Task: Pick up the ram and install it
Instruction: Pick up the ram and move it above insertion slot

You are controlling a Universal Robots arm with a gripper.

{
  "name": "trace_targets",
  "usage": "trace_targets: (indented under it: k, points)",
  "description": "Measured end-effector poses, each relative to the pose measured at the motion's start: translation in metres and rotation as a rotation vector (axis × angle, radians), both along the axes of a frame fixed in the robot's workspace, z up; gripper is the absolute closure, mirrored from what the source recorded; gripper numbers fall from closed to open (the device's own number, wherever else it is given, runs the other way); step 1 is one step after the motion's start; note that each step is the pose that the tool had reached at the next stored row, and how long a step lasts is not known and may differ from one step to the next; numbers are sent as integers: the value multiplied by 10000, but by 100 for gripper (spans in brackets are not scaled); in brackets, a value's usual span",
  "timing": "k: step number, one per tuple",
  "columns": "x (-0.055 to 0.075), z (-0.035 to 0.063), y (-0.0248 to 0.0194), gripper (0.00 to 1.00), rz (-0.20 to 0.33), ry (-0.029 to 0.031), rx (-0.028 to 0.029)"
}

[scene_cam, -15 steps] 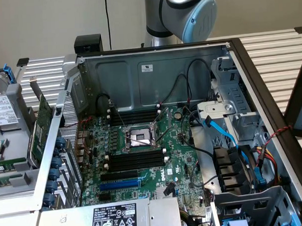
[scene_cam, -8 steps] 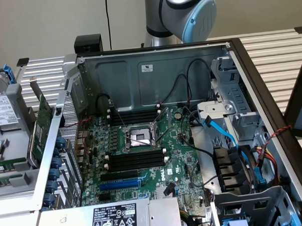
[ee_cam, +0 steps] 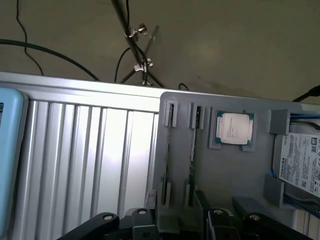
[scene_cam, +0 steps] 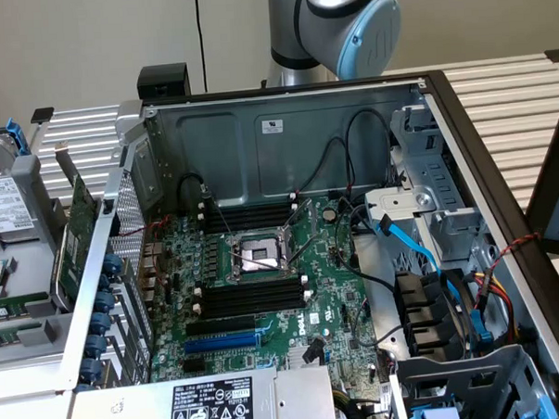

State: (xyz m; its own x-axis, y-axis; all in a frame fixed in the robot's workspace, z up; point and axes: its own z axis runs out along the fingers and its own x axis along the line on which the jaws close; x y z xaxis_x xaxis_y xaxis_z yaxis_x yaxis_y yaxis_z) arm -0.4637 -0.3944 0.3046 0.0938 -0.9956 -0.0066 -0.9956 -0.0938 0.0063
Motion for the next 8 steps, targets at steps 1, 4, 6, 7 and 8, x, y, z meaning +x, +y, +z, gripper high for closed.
trace_targets:
  k: [1,4,6,7,8]
  points:
    - [-1,-18,0,58,39,0,0]
    - [-1,-72,0,58,162,2,-1]
    - [-1,-109,0,58,229,1,0]
    - [-1,-127,0,58,261,0,0]
    - [-1,-145,0,58,291,0,0]
